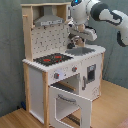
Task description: Play with the kitchen
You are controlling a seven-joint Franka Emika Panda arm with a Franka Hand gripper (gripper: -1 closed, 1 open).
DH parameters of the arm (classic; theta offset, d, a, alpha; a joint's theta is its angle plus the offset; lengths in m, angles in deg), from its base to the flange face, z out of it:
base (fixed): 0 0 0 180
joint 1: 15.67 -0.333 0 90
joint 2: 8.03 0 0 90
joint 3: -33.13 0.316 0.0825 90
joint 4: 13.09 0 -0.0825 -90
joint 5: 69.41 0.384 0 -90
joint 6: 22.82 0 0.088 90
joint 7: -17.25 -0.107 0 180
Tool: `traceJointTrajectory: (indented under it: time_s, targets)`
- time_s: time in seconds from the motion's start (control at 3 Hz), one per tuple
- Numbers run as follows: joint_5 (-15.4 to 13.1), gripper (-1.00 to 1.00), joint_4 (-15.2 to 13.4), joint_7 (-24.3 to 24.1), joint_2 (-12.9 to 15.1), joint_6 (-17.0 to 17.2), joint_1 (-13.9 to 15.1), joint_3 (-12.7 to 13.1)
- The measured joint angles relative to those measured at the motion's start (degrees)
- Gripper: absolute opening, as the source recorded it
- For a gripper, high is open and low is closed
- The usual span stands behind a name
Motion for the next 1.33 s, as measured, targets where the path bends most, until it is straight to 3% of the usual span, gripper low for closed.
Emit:
traceJointTrajectory:
  time_s: [1.33]
  targets:
    - [1.3,-1.00,-14.7,-5.8,3.0,-0.5,16.8,12.1]
